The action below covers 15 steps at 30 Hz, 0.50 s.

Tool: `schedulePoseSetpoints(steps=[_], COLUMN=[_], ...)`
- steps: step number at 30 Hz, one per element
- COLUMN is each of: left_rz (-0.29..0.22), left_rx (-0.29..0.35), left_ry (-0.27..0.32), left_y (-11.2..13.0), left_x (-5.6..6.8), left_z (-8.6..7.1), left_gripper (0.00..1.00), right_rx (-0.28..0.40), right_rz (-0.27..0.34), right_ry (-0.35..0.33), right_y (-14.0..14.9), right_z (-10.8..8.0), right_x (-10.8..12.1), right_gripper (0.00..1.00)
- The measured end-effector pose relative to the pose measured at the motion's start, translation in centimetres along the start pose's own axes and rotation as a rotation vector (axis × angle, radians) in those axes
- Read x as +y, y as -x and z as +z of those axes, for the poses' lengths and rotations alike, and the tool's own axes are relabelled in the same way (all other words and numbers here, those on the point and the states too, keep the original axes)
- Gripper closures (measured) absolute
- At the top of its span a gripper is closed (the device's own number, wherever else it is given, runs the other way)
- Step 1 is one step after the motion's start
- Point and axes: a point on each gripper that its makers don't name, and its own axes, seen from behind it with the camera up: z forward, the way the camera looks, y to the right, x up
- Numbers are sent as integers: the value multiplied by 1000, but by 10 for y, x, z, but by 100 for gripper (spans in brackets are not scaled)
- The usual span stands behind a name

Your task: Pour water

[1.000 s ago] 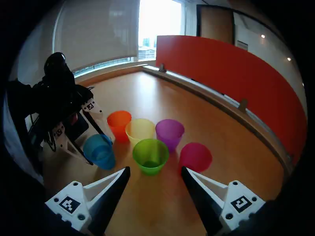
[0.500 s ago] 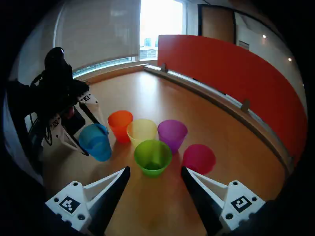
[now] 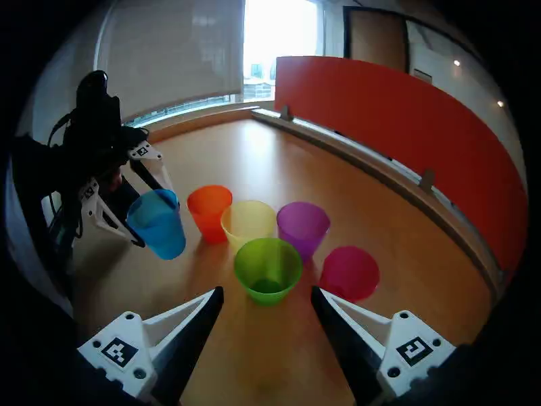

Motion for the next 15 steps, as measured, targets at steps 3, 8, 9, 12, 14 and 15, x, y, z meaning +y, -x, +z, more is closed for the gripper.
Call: schedulePoseSetpoints(steps=[3, 8, 9, 12, 14, 15], left_rz=[-7, -21, -23, -30, -34, -35], left_rx=[10, 27, 30, 37, 39, 40], left_ry=[-12, -29, -32, -45, -53, -57], left_y=[-1, -5, -5, -6, -6, -5], left_x=[-2, -8, -9, -13, -15, -16], left_z=[-5, -13, -15, -20, -24, -25], left_gripper=[16, 16, 16, 17, 16, 16], right_rx=[-7, -16, -18, -23, -24, -24], right_rz=[-3, -7, -7, -10, -11, -12], right_ry=[-1, -5, -6, -10, -13, -15], right_y=[3, 6, 6, 7, 6, 6], right_z=[1, 7, 8, 13, 17, 19], right_x=[0, -1, -1, -1, -2, -2], right_gripper=[0, 0, 0, 0, 0, 0])
